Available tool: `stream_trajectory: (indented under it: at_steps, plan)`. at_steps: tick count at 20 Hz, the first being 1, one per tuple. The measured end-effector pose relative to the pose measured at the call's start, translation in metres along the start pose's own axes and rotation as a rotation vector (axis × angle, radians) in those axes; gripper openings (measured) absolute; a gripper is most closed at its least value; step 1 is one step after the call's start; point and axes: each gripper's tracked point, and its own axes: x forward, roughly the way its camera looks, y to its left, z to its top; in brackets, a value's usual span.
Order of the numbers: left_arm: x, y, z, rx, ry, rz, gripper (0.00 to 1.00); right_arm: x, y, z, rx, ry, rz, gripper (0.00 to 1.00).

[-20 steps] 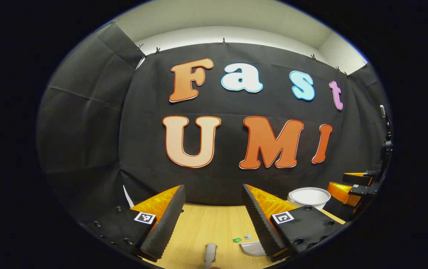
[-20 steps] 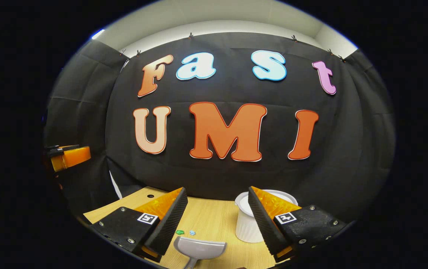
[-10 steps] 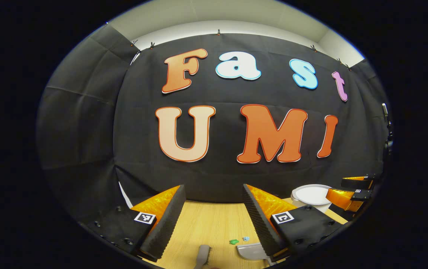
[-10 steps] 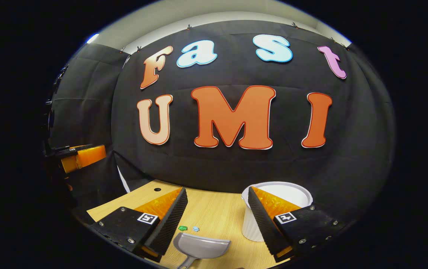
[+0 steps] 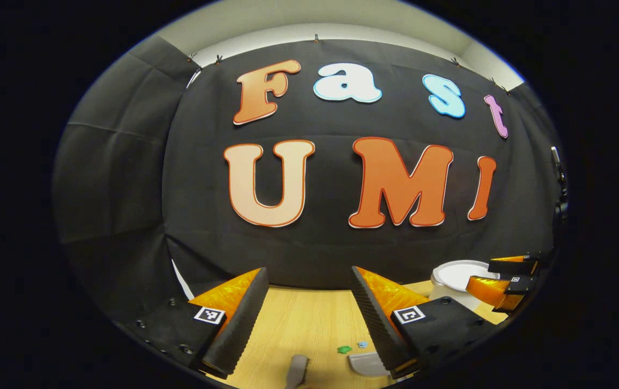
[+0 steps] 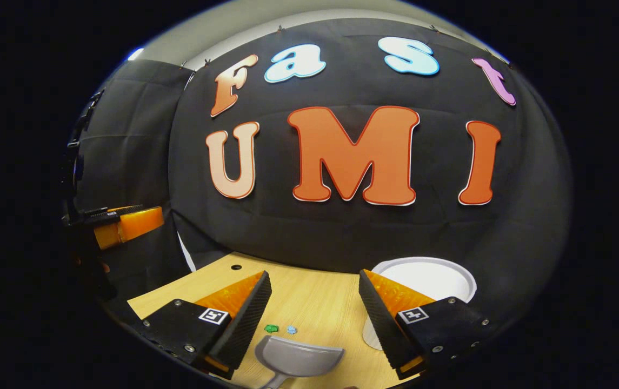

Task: Pick up the small broom and dustpan from the desktop, sweep the trash into the dustpan with the broom, and then empty the trash into the garbage bin.

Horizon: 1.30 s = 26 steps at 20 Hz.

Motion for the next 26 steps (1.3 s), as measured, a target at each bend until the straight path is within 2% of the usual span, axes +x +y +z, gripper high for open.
stream_trajectory:
  at_steps: [3,9,19,26]
  plan:
    - [0.017,0.014,-0.032,0.013,0.106,-0.019,0.98,0.010,0.008,-0.017,0.040,0.066,-0.032,0.99]
    - [0.040,0.023,-0.110,0.036,0.335,-0.092,0.98,0.020,0.015,-0.070,0.035,0.249,-0.112,0.99]
    - [0.026,0.003,-0.207,0.006,0.676,-0.199,0.98,-0.001,0.030,-0.159,0.093,0.556,-0.138,0.98]
    - [0.015,0.000,-0.262,-0.013,0.866,-0.226,0.98,-0.018,0.040,-0.210,0.147,0.736,-0.124,0.98]
